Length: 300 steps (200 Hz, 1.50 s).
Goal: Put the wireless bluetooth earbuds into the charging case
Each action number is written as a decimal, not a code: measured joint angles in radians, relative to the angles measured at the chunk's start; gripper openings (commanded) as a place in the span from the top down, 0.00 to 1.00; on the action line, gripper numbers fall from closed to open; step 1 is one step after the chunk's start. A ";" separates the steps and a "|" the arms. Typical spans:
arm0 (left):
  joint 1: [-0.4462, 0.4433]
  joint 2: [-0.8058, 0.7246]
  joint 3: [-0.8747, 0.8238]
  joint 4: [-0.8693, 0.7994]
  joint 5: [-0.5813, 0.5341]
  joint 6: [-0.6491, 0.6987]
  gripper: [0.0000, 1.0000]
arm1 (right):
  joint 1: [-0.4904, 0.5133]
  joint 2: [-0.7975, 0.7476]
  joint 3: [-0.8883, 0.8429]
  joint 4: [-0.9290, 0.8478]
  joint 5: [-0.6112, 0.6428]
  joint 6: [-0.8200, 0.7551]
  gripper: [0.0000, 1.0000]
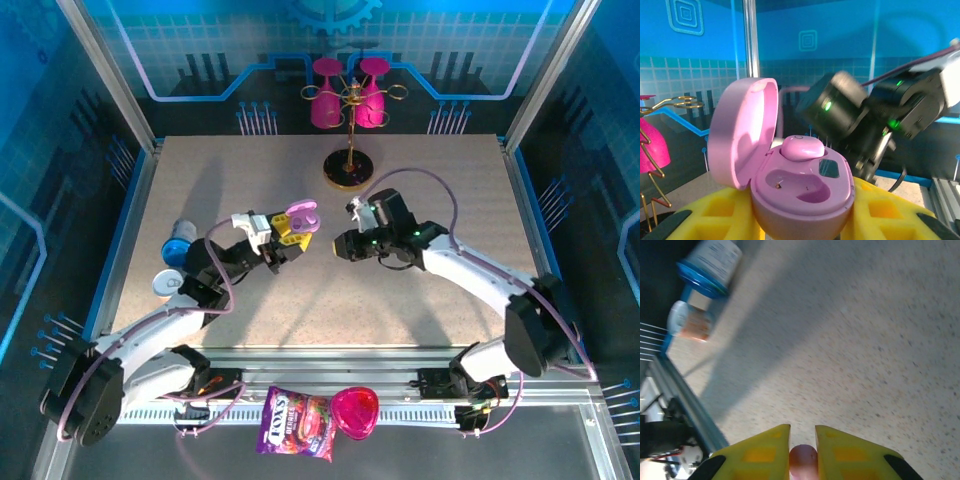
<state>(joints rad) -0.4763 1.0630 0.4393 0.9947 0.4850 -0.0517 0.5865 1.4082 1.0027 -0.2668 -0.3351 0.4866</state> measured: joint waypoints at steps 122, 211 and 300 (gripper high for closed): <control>-0.013 0.245 -0.049 0.295 -0.101 0.007 0.73 | 0.095 -0.169 0.143 0.048 -0.070 0.056 0.83; -0.042 0.264 -0.058 0.298 -0.101 0.037 0.73 | 0.159 -0.034 0.318 0.013 -0.033 -0.007 0.83; -0.051 0.229 -0.055 0.257 -0.137 0.032 0.73 | 0.171 -0.005 0.328 -0.039 0.045 -0.050 0.84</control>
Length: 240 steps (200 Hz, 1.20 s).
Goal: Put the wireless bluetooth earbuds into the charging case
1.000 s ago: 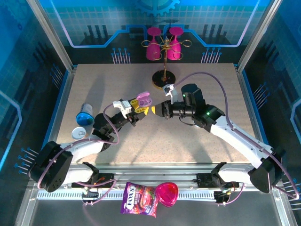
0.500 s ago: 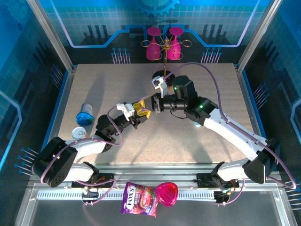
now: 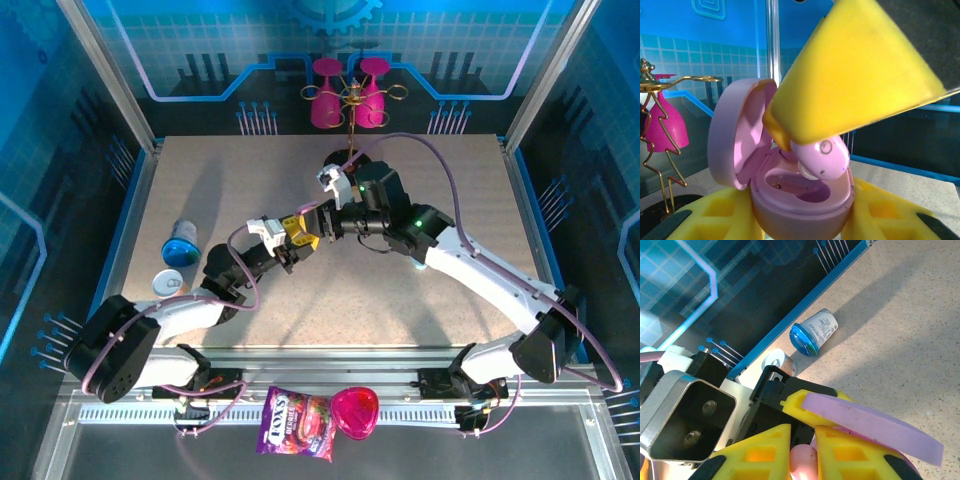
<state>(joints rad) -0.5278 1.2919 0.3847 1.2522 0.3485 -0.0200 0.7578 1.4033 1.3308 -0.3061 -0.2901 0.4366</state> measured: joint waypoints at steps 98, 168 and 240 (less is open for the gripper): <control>-0.007 -0.019 0.005 -0.066 -0.029 0.000 0.73 | 0.010 0.032 0.019 -0.015 0.013 -0.008 0.84; -0.012 -0.060 0.006 -0.143 -0.057 0.001 0.73 | 0.023 0.048 0.019 -0.012 0.038 -0.003 0.80; -0.012 -0.070 0.006 -0.182 -0.065 0.000 0.73 | 0.040 0.046 0.019 -0.020 0.089 0.004 0.71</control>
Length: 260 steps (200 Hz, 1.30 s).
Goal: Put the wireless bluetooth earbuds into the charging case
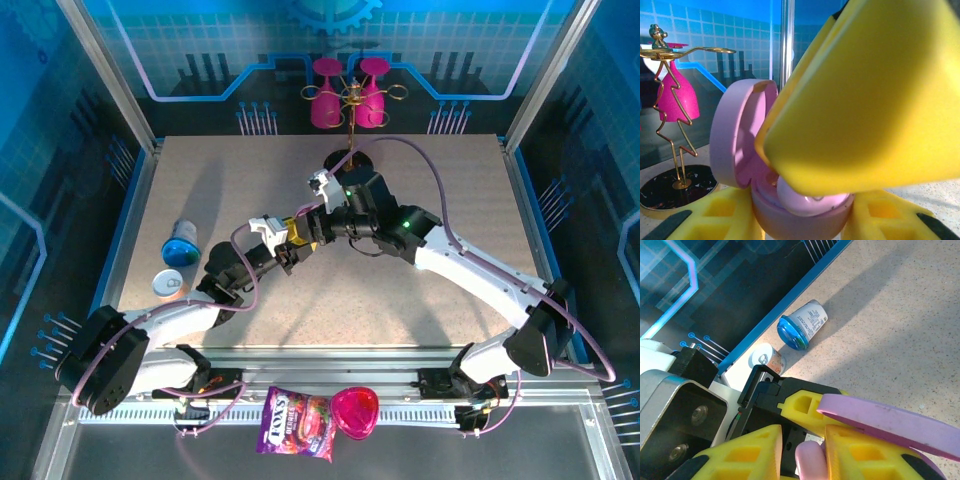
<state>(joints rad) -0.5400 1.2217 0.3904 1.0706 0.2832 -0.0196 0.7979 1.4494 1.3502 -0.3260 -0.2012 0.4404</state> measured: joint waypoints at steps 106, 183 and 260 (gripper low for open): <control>0.000 -0.006 0.002 0.027 -0.006 0.000 0.73 | -0.005 -0.068 -0.018 0.000 0.047 -0.012 0.60; 0.000 -0.001 0.002 0.044 -0.006 0.002 0.73 | -0.005 -0.070 -0.031 0.053 -0.045 -0.011 0.60; 0.000 0.003 0.002 0.056 0.003 0.023 0.73 | -0.007 -0.085 -0.053 0.051 -0.045 -0.008 0.60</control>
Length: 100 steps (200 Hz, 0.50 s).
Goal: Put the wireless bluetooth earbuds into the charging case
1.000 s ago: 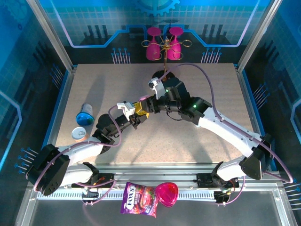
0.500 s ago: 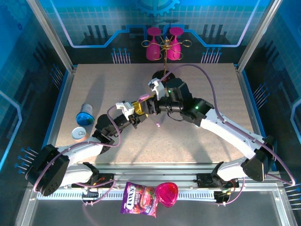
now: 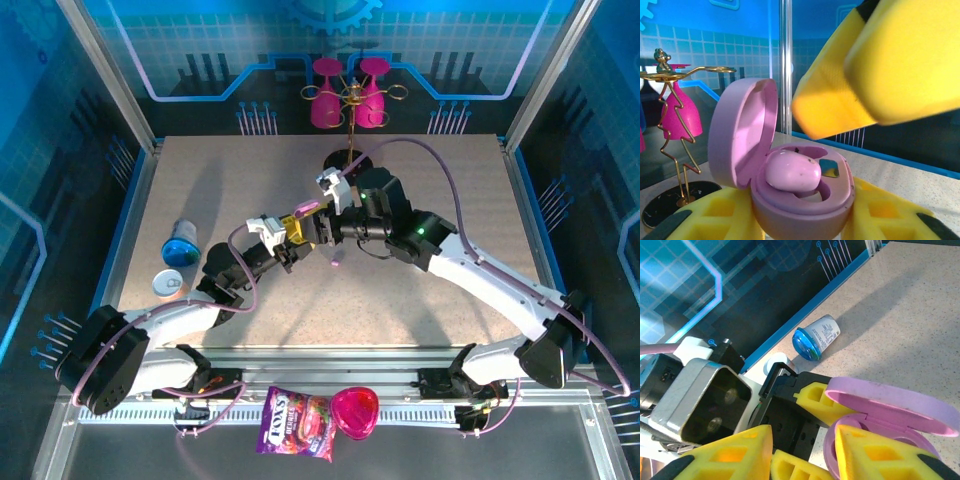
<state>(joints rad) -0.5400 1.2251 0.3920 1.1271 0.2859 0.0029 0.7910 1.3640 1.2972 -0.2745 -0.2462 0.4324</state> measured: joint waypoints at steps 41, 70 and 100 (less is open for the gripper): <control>0.000 0.000 0.000 0.000 0.010 0.001 0.73 | 0.000 0.007 0.000 -0.027 0.034 -0.006 0.54; 0.000 0.000 0.000 -0.012 0.010 0.000 0.73 | -0.002 0.016 0.001 -0.032 0.036 -0.008 0.57; 0.000 0.000 0.000 -0.019 0.010 0.000 0.73 | -0.007 0.024 0.007 -0.045 0.024 -0.011 0.62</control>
<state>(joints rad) -0.5400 1.2251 0.3920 1.1076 0.2958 0.0032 0.7841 1.3876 1.3045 -0.3199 -0.2218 0.4213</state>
